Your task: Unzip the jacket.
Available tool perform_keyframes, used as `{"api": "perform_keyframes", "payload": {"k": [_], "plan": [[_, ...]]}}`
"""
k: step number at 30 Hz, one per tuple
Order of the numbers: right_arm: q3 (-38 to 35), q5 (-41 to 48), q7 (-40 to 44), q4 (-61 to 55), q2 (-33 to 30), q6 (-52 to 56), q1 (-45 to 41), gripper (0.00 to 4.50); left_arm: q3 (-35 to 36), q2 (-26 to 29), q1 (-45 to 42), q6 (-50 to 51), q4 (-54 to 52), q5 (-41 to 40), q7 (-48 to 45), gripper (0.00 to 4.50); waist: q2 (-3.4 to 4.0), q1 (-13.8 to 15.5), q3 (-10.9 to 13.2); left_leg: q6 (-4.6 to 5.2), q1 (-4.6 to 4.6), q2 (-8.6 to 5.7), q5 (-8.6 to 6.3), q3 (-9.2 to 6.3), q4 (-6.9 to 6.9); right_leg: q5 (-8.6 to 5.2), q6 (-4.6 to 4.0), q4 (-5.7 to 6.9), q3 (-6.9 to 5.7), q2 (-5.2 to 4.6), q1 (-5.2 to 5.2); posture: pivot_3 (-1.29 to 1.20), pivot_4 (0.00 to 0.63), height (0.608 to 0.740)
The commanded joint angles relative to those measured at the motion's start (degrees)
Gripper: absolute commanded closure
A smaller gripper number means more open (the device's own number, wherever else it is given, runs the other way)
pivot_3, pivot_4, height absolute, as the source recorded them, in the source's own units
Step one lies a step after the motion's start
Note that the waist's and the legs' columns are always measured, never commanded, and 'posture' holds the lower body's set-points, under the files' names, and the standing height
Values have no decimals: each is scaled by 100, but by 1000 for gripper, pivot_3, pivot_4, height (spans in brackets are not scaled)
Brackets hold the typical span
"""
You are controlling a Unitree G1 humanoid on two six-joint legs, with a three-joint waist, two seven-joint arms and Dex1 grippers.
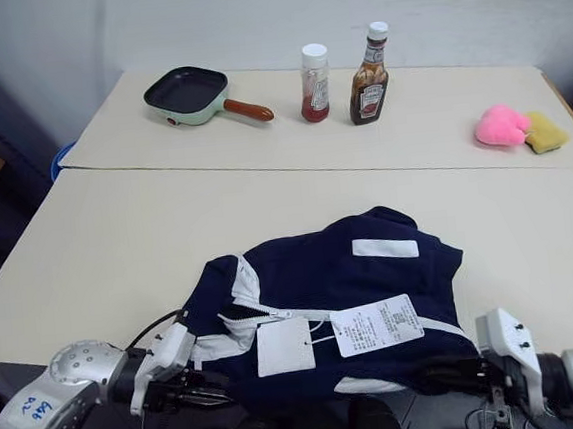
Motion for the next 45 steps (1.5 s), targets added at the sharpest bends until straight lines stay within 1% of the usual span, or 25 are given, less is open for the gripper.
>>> {"api": "perform_keyframes", "payload": {"k": [1,3,5,6,8,9,11,13,14,16,17,19,20,21,23,26,28,30,32,33,34,37,40,42,45], "plan": [[-698,522,198,-319,-88,769,654,2799,377,83,10,21,-119,-336,-146,2750,5,17,1,0,-1,1,0,-1,0,0,0,-1,0,0,-1,0,150,740],[-1226,948,336,-563,-118,1314,1101,2082,607,310,31,-14,-85,-507,-532,2114,10,19,3,0,-1,1,0,-4,-5,-1,-2,-2,0,-3,-2,0,150,740],[-1758,1466,337,-794,-122,1772,1287,1369,896,548,-46,137,126,-741,-828,1501,11,-2,3,-2,-2,4,-1,-4,-11,-4,-7,-5,0,-3,-4,0,150,740],[-2048,1885,244,-937,-170,2094,1292,1064,1093,659,-183,275,318,-900,-936,1495,14,-20,5,-3,0,5,-1,-3,-13,-4,-7,-9,1,-3,-4,0,150,740],[-2349,2502,34,-1128,-247,2521,1133,390,1296,824,-418,393,585,-1049,-1117,1495,17,-47,6,-5,1,7,-2,-1,-14,-4,-8,-9,3,-4,-4,0,150,740],[-2343,2768,-198,-1166,-254,2617,897,26,1296,870,-581,459,701,-1081,-1173,1110,16,-53,6,-5,2,8,-2,-3,-15,-5,-9,-7,1,-4,-5,0,150,740],[-2118,3046,-786,-1121,-217,2662,235,0,1124,777,-948,223,900,-853,-1218,693,18,-46,8,-11,2,9,1,-5,-21,-5,-11,-7,-1,-4,-7,0,150,740],[-1687,2723,-1256,-1017,-219,2568,-425,0,871,431,-1394,-230,1100,-519,-1107,93,27,-39,12,-12,-1,3,1,-3,-22,-5,-11,-8,0,-8,-12,0,150,740],[-1394,2467,-1612,-849,-181,2521,-847,0,715,157,-1671,-560,1241,-312,-1021,22,29,-32,11,-11,-1,-2,0,-2,-26,-4,-9,-8,0,-10,-13,0,150,740],[-851,2058,-2042,-482,-229,2549,-1525,0,377,-347,-2183,-1039,1543,61,-911,22,30,10,13,-11,-7,-10,1,1,-25,-2,-6,-5,-2,-11,-19,0,150,740],[-564,1798,-2148,-295,-294,2545,-1795,0,194,-550,-2396,-1213,1716,219,-938,22,28,22,13,-7,-10,-17,5,-1,-27,1,-1,-5,-7,-12,-20,0,150,740],[-243,1532,-2167,-85,-373,2633,-2070,0,-2,-807,-2634,-1460,1975,433,-981,22,25,23,15,5,-20,-37,15,4,-17,2,2,6,-15,-13,-24,0,150,740],[-134,1587,-2161,-9,-408,2830,-2146,0,-69,-932,-2735,-1606,2086,503,-1001,22,27,18,14,10,-31,-43,17,6,-17,3,5,13,-16,-10,-34,0,150,740],[-39,1645,-2090,45,-416,2947,-2210,0,-131,-1018,-2809,-1643,2152,528,-1020,22,25,18,15,12,-30,-48,18,6,-23,5,8,30,-21,19,-36,0,150,740],[124,2009,-1993,93,-439,3423,-2270,0,-253,-1168,-2897,-1843,2272,602,-1112,22,24,17,16,15,-37,-49,16,10,-20,8,14,24,-47,39,-38,0,150,740],[253,2554,-1772,-185,-366,3803,-2299,0,-359,-1234,-2886,-1973,2339,682,-1198,22,22,10,17,26,-42,-48,10,10,-7,14,25,19,-50,40,-34,0,150,740],[286,2977,-1829,-369,-306,4050,-2347,0,-361,-1234,-2832,-2025,2360,699,-1226,22,21,2,18,29,-43,-42,8,10,9,19,34,13,-48,40,-27,0,150,740],[372,3274,-2016,-511,-243,4247,-2392,0,-358,-1213,-2742,-2063,2344,705,-1228,22,18,-1,19,32,-41,-31,11,9,23,26,46,4,-44,40,-14,0,150,740],[493,3364,-2208,-577,-102,4271,-2482,0,-356,-1199,-2659,-2065,2289,704,-1212,22,16,-4,20,31,-35,-26,16,3,26,28,49,-11,-11,36,-6,0,150,740],[557,3459,-2307,-588,-46,4326,-2539,0,-352,-1193,-2623,-2056,2256,701,-1202,22,16,-4,20,28,-30,-22,17,2,26,27,48,-13,-1,16,-5,0,150,740],[643,3482,-2320,-633,-2,4319,-2601,0,-344,-1189,-2590,-2050,2229,702,-1184,22,16,-4,20,26,-31,-22,18,1,24,25,44,-10,-3,-1,-7,0,150,740],[941,3512,-2482,-629,128,4374,-2871,0,-324,-1166,-2523,-2092,2230,727,-1171,22,16,-2,20,23,-31,-25,18,-2,21,23,39,-4,-9,-10,-12,0,150,740],[1399,3082,-2695,-519,167,4383,-3108,0,-299,-1145,-2533,-2189,2371,772,-1195,22,16,-7,20,25,-32,-31,16,-3,20,23,39,-4,-13,-15,-12,0,150,740],[1590,2964,-2883,-423,243,4442,-3221,0,-284,-1135,-2542,-2235,2451,795,-1201,22,16,2,20,25,-32,-34,16,-3,20,23,39,-4,-14,-17,-12,0,150,740],[1705,3349,-3043,-377,265,4837,-3370,0,-281,-1115,-2556,-2345,2556,846,-1217,22,16,-5,20,29,-36,-41,17,-5,20,23,39,-2,-18,-22,-13,0,150,740]]}}
